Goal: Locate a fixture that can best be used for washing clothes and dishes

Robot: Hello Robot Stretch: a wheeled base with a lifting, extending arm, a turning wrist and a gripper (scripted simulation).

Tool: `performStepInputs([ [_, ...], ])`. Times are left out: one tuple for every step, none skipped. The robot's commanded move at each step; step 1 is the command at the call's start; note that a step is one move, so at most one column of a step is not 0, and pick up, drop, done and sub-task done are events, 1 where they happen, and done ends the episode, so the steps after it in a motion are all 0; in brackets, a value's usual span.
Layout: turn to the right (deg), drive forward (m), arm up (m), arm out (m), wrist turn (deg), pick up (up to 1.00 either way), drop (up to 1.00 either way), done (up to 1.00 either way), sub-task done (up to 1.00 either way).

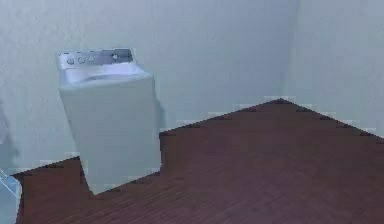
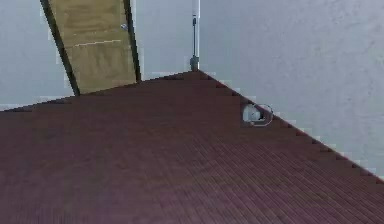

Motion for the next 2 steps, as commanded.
performStepInputs([
  [-45.0,0.0,0.0,0.0,0.0,0.0,0.0,0.0,0.0],
  [-45.0,0.0,0.0,0.0,0.0,0.0,0.0,0.0,0.0],
])
